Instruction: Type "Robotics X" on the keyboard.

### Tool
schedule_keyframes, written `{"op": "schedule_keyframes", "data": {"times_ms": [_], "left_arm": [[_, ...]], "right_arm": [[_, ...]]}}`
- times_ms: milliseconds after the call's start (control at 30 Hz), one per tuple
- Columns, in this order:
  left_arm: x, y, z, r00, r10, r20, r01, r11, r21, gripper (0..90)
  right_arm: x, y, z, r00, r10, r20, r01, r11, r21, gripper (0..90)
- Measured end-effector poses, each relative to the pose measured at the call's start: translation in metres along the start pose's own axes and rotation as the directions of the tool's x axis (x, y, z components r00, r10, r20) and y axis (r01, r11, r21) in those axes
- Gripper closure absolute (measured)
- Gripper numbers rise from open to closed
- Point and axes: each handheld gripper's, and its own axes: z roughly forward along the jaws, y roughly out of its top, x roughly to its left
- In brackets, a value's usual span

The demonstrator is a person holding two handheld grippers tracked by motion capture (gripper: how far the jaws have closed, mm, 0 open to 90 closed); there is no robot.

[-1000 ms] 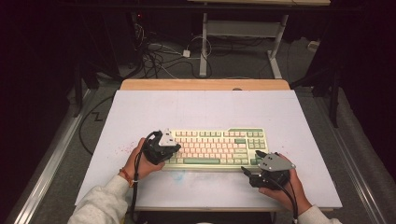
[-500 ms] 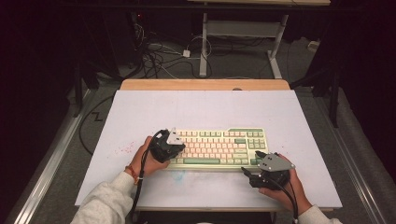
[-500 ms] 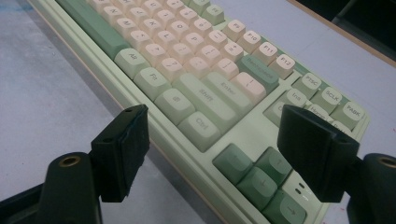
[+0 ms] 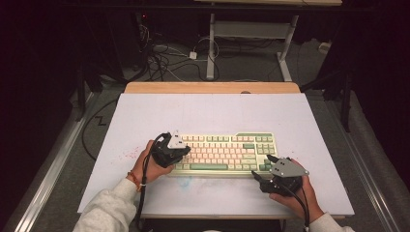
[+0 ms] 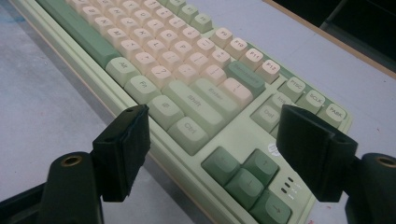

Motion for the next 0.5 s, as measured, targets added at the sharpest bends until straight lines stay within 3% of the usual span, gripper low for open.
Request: {"op": "schedule_keyframes", "data": {"times_ms": [267, 500], "left_arm": [[0.000, -0.005, -0.011, 0.9999, -0.011, -0.010, 0.011, 0.9995, -0.029, 84.3], [-0.006, -0.007, -0.016, 0.9998, 0.019, 0.000, -0.019, 0.9995, -0.024, 87.6]], "right_arm": [[0.000, 0.000, 0.000, 1.0000, 0.005, 0.005, -0.005, 1.000, 0.000, 26.2], [-0.001, 0.000, 0.000, 0.9999, 0.011, 0.010, -0.011, 1.000, 0.002, 26.3]]}}
